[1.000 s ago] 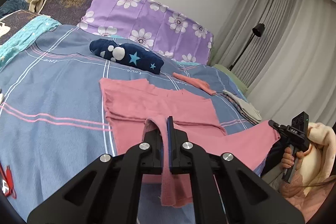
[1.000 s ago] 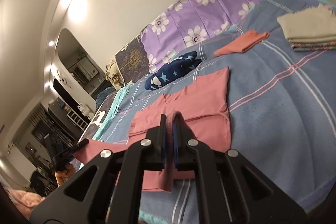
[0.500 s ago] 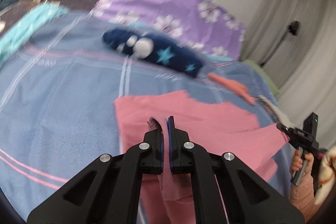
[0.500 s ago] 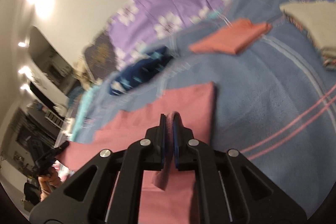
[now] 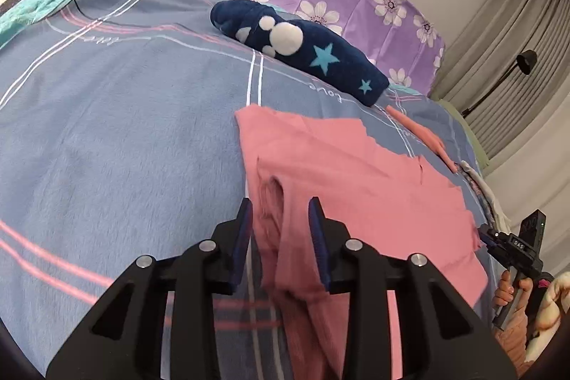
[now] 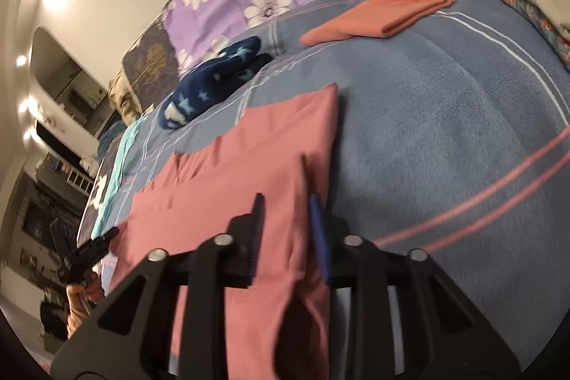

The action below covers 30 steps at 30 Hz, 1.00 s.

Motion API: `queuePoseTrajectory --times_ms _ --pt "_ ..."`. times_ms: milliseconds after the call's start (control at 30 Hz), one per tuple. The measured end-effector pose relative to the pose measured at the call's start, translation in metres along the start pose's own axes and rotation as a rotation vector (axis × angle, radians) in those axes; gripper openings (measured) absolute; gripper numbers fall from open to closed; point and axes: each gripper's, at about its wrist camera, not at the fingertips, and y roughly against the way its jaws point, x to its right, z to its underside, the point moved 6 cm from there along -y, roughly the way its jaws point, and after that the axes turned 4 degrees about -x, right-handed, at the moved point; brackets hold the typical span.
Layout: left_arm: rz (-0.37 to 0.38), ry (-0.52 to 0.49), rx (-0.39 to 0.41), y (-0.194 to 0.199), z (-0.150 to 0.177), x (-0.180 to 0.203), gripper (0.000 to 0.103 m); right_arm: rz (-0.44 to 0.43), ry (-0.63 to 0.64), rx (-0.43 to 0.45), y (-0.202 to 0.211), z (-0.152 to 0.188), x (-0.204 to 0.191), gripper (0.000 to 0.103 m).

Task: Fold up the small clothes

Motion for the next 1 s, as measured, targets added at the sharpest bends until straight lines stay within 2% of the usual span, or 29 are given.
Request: queuePoseTrajectory --times_ms 67,100,133,167,233,300,400,433,500,567,600,633,667,700,733,867,1000 --pt "0.002 -0.013 -0.029 -0.001 0.008 0.002 0.031 0.024 0.032 -0.016 0.000 0.006 -0.005 0.029" --pt "-0.002 -0.024 -0.043 -0.001 0.012 0.003 0.020 0.036 0.052 -0.022 -0.001 0.009 -0.008 0.025" --pt "-0.004 -0.042 -0.062 -0.004 0.015 0.006 0.005 0.045 0.065 -0.027 -0.001 0.011 -0.009 0.012" --pt "-0.007 -0.050 -0.067 -0.003 0.017 0.007 0.003 0.057 0.073 -0.027 -0.001 0.011 -0.010 0.006" --pt "-0.003 -0.054 -0.061 0.000 0.016 0.010 0.002 0.055 0.077 0.006 0.007 0.006 -0.015 0.005" --pt "0.036 -0.039 -0.048 0.006 0.009 0.015 0.002 0.009 0.052 0.031 0.014 -0.002 -0.018 0.004" --pt "0.115 -0.028 -0.003 0.018 -0.019 0.030 0.002 -0.091 -0.010 0.085 0.028 -0.035 -0.023 0.004" --pt "0.128 -0.022 0.016 0.019 -0.033 0.035 0.002 -0.109 -0.034 0.112 0.031 -0.055 -0.024 0.004" --pt "0.138 0.003 0.053 0.013 -0.070 0.042 0.002 -0.089 -0.048 0.149 0.026 -0.088 -0.023 0.003" --pt "0.112 0.022 0.064 -0.002 -0.095 0.041 0.003 -0.029 -0.058 0.164 0.012 -0.116 -0.017 0.002" --pt "0.092 0.043 0.052 -0.017 -0.106 0.037 0.003 0.036 -0.084 0.160 0.000 -0.129 -0.009 0.004" --pt "0.057 0.064 0.040 -0.029 -0.113 0.031 0.012 0.072 -0.106 0.151 -0.008 -0.135 -0.003 0.007" --pt "-0.021 0.086 0.032 -0.042 -0.117 0.021 0.020 0.091 -0.122 0.136 -0.015 -0.136 0.003 0.007" --pt "-0.071 0.097 0.030 -0.046 -0.117 0.014 0.032 0.090 -0.131 0.119 -0.020 -0.135 0.005 0.007" --pt "-0.101 0.098 0.032 -0.048 -0.114 0.008 0.038 0.067 -0.128 0.103 -0.025 -0.130 0.006 0.008" --pt "-0.070 0.047 0.019 -0.049 -0.100 0.000 0.045 0.067 -0.032 0.057 -0.036 -0.110 0.007 0.030" --pt "-0.073 -0.002 -0.048 -0.063 -0.093 0.000 0.045 0.072 0.002 0.000 -0.057 -0.108 0.006 0.034"
